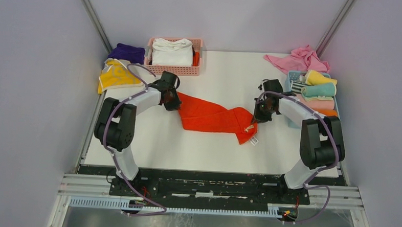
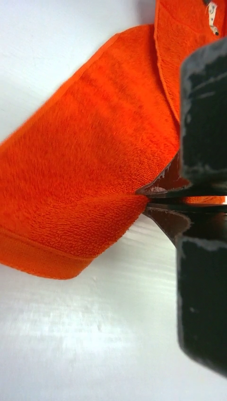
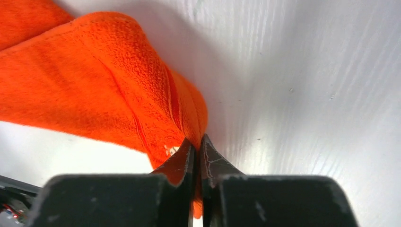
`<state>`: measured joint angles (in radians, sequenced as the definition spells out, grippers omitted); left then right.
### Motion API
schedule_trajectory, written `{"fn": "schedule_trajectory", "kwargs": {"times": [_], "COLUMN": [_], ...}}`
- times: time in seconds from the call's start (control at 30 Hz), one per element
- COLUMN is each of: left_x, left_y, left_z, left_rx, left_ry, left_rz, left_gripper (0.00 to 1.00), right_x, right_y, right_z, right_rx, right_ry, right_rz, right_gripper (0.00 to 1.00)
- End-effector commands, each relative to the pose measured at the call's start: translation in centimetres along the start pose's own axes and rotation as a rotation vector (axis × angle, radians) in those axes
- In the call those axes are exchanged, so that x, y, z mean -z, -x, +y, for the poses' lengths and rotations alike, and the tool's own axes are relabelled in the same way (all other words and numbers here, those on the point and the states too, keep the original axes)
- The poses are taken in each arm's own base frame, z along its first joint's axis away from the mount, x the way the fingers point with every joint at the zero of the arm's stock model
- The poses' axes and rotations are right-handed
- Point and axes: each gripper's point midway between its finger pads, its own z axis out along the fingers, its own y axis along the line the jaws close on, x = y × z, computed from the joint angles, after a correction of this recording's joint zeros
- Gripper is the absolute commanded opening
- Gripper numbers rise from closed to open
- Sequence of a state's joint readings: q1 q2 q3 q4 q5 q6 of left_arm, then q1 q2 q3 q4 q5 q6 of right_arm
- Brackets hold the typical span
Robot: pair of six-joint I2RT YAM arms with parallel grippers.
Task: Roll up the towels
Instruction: Flatten out the towel at the center of the board.
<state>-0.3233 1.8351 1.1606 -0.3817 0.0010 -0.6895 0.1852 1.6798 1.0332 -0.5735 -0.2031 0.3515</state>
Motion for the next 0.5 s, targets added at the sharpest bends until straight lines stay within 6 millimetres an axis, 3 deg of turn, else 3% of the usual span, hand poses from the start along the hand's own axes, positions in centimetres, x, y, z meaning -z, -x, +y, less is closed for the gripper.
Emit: {"fn": "schedule_trajectory", "kwargs": {"times": [0.0, 0.1, 0.2, 0.27, 0.37, 0.47], "left_x": [6.5, 9.1, 10.9, 11.7, 11.3, 10.7], "left_y": [6.5, 7.9, 7.9, 7.3, 5.4, 3.2], "left_z": [-0.2, 0.9, 2.5, 3.4, 4.7, 6.3], "left_rx": [-0.031, -0.039, -0.046, -0.06, -0.073, -0.079], "left_ry": [0.041, 0.081, 0.129, 0.15, 0.173, 0.199], "left_rz": [-0.208, -0.263, -0.294, -0.292, -0.257, -0.21], "left_gripper": [0.06, 0.06, 0.07, 0.09, 0.14, 0.24], "right_x": [6.4, 10.8, 14.0, 14.6, 13.9, 11.8], "right_y": [6.0, 7.8, 6.9, 4.7, -0.4, -6.4], "right_z": [2.7, 4.9, 7.3, 9.0, 11.4, 12.3], "right_rx": [0.095, 0.178, 0.263, 0.295, 0.351, 0.421], "right_ry": [0.045, 0.127, 0.258, 0.366, 0.508, 0.527], "right_rz": [-0.243, -0.386, -0.463, -0.436, -0.307, -0.147], "right_gripper": [0.04, 0.03, 0.04, 0.05, 0.1, 0.26]}}
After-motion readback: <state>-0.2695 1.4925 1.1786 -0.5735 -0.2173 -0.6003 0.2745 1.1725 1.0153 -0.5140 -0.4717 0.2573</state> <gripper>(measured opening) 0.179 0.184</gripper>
